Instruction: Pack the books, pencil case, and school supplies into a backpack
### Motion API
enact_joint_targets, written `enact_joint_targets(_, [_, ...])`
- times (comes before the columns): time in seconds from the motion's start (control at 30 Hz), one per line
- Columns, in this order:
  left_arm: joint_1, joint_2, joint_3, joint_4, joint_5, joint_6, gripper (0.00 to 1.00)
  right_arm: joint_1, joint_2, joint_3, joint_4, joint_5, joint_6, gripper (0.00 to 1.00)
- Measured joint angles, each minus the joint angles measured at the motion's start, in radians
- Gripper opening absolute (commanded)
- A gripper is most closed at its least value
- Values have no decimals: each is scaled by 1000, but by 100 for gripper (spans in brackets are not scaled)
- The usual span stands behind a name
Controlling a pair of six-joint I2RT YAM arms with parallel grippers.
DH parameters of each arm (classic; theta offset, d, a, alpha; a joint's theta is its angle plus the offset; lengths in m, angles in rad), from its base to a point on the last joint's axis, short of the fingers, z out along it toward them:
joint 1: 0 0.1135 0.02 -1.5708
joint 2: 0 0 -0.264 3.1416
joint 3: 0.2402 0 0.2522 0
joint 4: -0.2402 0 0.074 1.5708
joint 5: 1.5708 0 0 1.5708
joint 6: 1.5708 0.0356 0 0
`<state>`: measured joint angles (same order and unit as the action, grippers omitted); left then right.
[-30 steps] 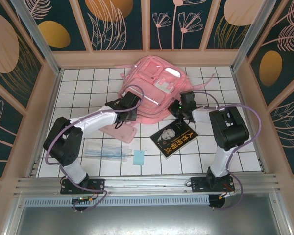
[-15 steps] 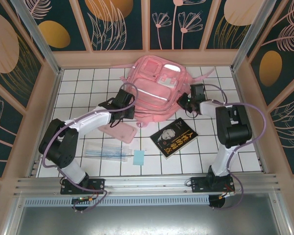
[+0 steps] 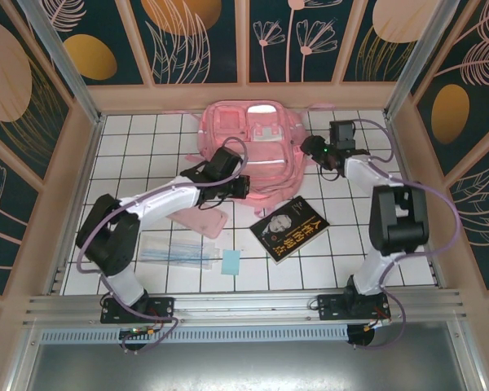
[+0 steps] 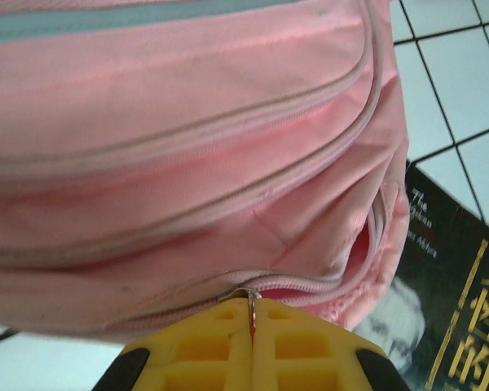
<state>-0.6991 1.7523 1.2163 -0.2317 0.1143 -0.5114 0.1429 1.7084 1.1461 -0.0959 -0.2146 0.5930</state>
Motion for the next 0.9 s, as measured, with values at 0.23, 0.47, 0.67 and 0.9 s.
enact_joint_targets(0.23, [-15,105,93,52,21,-52,0,21,-229,-279,24,-138,126,78])
enact_joint_targets(0.47, [-42,101,83,111,21,-104,0,126,-232,-414,113,-221,314,83])
enact_joint_targets(0.67, [-44,61,10,140,20,-134,0,148,-105,-403,312,-240,436,72])
enact_joint_targets(0.9, [-41,19,-60,163,-28,-141,0,181,18,-382,422,-262,500,0])
